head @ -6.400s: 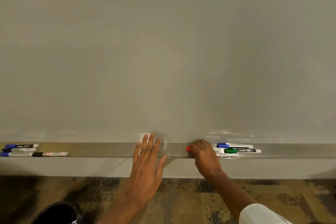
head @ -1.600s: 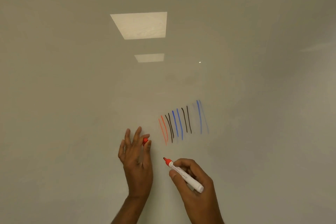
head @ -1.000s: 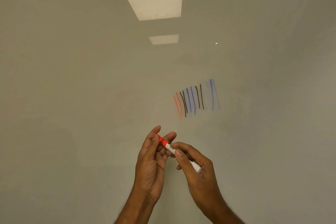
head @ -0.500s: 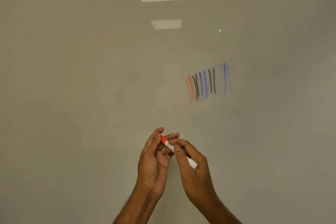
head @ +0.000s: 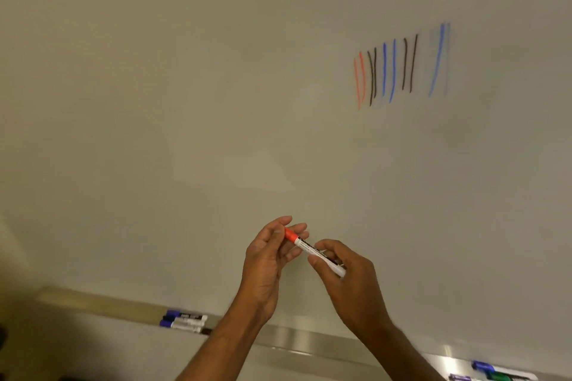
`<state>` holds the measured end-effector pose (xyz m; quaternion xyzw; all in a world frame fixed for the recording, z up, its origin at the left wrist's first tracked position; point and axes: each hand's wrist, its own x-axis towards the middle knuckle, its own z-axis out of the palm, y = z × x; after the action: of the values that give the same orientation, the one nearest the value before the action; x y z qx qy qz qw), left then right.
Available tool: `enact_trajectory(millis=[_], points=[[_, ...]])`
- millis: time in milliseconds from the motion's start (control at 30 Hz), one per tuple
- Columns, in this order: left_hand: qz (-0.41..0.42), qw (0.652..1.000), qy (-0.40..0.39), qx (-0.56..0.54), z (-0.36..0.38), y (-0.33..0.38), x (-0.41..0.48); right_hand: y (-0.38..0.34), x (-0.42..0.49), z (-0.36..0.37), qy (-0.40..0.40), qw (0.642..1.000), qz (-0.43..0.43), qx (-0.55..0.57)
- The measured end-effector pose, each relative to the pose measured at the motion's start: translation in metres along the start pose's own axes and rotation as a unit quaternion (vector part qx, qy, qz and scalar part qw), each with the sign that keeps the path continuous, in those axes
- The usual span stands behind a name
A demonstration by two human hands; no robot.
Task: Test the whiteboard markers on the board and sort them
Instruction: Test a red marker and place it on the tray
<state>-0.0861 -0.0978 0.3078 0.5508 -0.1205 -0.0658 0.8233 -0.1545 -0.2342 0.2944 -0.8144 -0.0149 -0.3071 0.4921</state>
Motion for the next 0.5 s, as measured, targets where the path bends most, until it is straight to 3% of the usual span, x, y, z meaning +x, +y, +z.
enact_trajectory(millis=[333, 500], points=[[-0.052, 0.979, 0.078, 0.181, -0.048, -0.088, -0.027, 0.095, -0.036, 0.036, -0.079, 0.993, 0.016, -0.088], [-0.021, 0.948, 0.098, 0.302, -0.108, -0.121, -0.015, 0.123, -0.037, 0.091, -0.087, 0.989, 0.012, -0.119]])
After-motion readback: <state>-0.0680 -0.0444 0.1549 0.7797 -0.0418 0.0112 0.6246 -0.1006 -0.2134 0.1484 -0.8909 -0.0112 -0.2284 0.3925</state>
